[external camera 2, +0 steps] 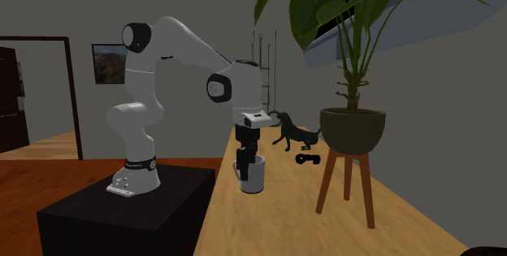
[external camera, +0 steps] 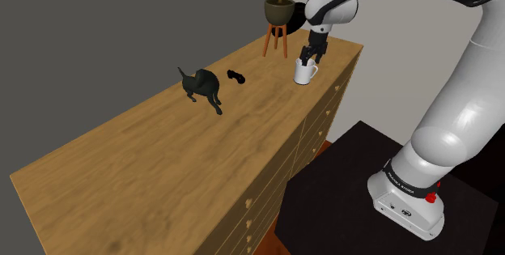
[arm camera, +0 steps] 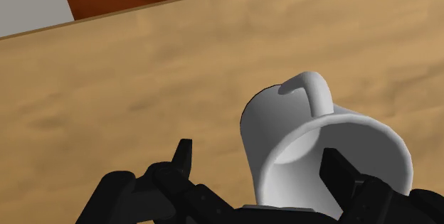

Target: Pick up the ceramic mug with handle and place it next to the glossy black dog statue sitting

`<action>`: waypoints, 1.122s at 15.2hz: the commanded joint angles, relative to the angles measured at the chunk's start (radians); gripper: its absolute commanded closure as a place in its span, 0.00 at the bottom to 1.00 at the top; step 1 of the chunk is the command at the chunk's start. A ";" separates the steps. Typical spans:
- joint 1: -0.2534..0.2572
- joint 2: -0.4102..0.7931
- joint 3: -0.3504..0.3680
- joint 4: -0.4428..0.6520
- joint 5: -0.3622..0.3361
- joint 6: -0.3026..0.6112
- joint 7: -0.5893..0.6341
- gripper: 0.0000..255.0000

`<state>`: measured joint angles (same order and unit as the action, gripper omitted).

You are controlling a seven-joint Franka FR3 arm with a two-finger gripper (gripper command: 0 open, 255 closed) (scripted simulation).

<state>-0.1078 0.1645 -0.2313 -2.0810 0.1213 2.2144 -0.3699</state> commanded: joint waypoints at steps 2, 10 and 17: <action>0.000 0.002 0.001 -0.001 0.001 0.003 0.000 0.00; 0.000 0.002 0.001 -0.001 0.001 0.003 0.000 1.00; 0.001 -0.012 -0.001 0.010 -0.005 -0.021 0.005 1.00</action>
<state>-0.1069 0.1572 -0.2316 -2.0768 0.1184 2.2036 -0.3666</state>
